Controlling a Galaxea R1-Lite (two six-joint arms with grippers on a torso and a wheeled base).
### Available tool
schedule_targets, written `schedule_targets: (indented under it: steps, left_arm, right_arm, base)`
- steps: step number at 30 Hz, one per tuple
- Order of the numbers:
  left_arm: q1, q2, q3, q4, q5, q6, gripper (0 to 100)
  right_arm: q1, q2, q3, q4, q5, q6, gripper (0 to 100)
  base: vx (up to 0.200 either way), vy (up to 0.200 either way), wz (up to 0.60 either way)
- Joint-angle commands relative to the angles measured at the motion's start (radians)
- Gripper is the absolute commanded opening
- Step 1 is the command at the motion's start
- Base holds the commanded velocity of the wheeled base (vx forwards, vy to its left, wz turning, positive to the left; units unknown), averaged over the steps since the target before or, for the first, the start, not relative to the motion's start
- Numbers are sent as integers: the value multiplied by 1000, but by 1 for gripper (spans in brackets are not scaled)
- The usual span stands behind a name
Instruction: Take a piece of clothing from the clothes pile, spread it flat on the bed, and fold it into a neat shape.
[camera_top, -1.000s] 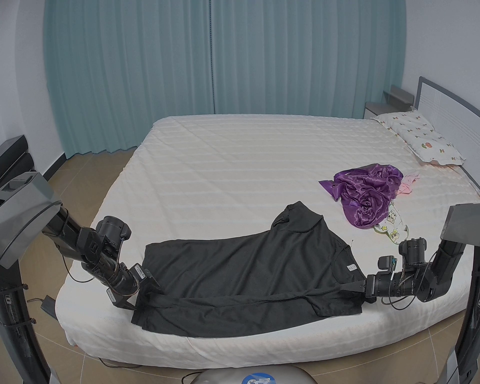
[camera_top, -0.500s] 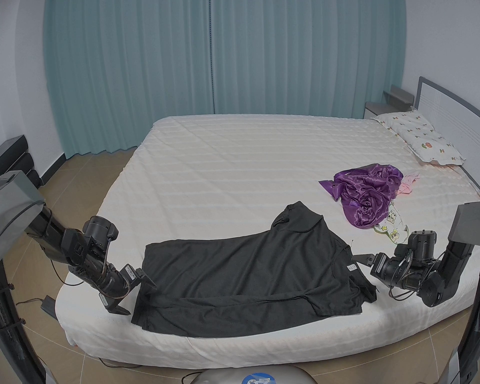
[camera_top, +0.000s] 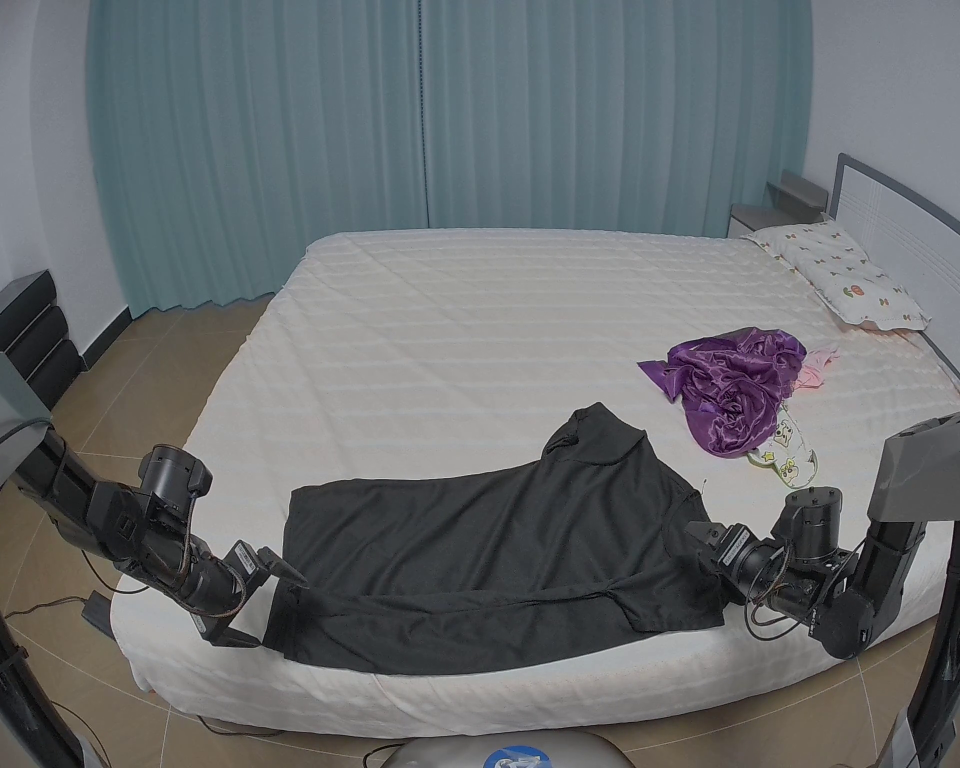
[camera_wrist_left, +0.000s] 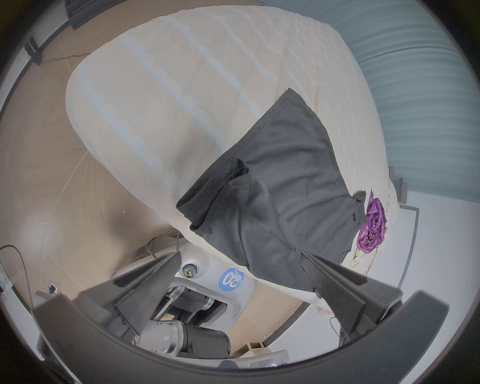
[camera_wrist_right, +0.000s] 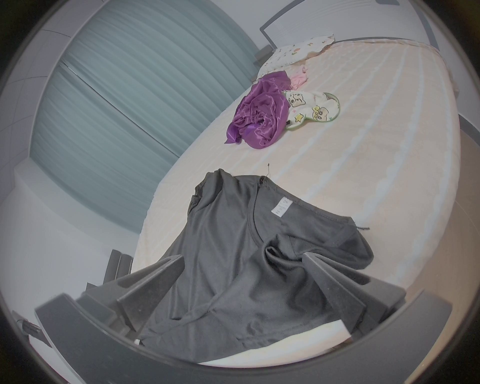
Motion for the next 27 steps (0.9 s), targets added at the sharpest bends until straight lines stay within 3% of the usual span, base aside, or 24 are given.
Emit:
schedule_targets:
  steps: [1, 16, 20, 27]
  left_arm:
    - [-2, -9, 2, -3, 0, -3, 100]
    - [-32, -4, 2, -6, -2, -37, 100]
    - [-20, 0, 10, -37, 21, -29, 100]
    - [61, 71, 2, -133, 136, -23, 100]
  right_arm:
    - [4, 7, 12, -1, 3, -3, 100]
    - [-6, 16, 24, -32, 42, 3, 100]
    - [-12, 37, 35, -67, 44, 3, 100]
    - [-10, 60, 40, -82, 44, 2, 100]
  base:
    - [0, 0, 0]
    - [0, -200, 0]
    - [0, 0, 0]
    - [0, 0, 0]
